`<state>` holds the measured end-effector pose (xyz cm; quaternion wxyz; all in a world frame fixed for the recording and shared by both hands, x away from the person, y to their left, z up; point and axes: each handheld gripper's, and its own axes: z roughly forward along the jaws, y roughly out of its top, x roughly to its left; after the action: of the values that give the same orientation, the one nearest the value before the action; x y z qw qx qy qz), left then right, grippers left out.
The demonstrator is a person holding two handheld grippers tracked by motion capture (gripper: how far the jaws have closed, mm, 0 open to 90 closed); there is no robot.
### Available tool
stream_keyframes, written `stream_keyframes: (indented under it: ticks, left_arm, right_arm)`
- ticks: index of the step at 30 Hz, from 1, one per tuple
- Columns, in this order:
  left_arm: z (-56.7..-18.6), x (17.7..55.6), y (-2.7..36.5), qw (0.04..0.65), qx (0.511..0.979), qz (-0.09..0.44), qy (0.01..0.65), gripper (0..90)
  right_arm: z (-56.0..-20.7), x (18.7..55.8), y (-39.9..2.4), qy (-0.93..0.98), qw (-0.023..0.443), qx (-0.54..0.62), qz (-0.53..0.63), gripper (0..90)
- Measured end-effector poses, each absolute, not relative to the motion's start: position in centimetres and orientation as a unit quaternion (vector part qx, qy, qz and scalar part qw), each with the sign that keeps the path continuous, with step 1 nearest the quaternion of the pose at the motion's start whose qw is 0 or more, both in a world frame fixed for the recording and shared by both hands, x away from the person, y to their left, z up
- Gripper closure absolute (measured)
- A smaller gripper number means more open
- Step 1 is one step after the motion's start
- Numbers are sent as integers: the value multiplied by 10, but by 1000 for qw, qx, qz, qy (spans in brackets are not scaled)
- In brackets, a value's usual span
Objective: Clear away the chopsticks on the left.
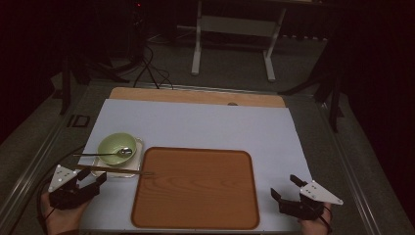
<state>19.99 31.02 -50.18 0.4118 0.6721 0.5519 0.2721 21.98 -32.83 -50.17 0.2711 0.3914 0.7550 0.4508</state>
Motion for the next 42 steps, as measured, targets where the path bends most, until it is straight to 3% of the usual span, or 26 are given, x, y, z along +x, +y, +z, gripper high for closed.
stream_keyframes:
  ticks: [18, 42]
  left_arm:
    - [-505, 206, 310, 391, 690, 288, 536, 373]
    - [-521, 229, 306, 388, 728, 259, 503, 304]
  right_arm:
    - [-501, 218, -328, 754, 279, 395, 445, 137]
    - [-502, 219, -327, 759, 281, 396, 434, 137]
